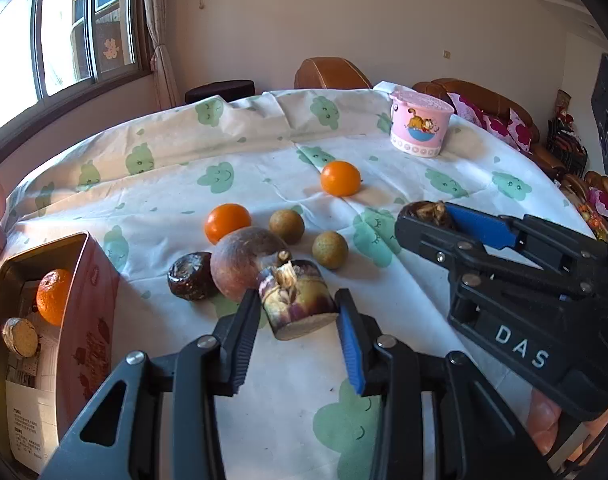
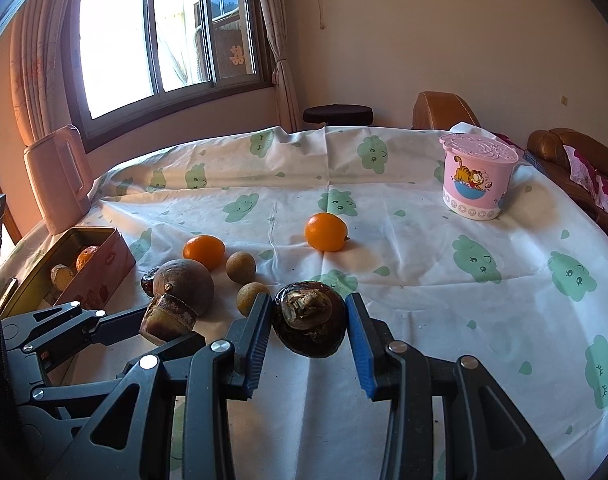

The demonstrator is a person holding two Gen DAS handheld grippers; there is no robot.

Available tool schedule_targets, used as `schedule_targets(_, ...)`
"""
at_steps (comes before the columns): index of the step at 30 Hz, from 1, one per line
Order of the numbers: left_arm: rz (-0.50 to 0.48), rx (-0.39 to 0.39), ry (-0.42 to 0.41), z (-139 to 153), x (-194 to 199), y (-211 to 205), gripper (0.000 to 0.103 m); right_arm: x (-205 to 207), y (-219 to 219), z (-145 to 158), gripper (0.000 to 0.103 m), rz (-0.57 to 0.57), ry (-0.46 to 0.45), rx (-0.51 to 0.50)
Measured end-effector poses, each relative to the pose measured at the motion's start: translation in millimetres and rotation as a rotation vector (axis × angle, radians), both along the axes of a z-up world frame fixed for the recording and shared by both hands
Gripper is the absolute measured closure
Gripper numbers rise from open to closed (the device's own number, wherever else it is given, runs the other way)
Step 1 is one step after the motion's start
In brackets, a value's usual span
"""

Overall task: Organize fruits
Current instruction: 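Grasp the dark mangosteen with the right gripper while the left grasps a wrapped jar, then lift and carry the mangosteen and wrapped jar toward the tin with both grippers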

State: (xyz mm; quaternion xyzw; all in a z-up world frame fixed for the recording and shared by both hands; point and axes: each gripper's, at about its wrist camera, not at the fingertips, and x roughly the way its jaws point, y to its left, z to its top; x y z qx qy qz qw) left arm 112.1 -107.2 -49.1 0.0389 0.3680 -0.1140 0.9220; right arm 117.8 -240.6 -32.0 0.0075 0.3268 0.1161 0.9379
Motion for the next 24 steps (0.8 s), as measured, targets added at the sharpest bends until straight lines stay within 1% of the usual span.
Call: schedule_targets(24,0.064,0.016,-0.134,14.6,-18.8,5.3,0.063,-16.6,4.1,10.7,0.063,0.027,-0.102,-0.007)
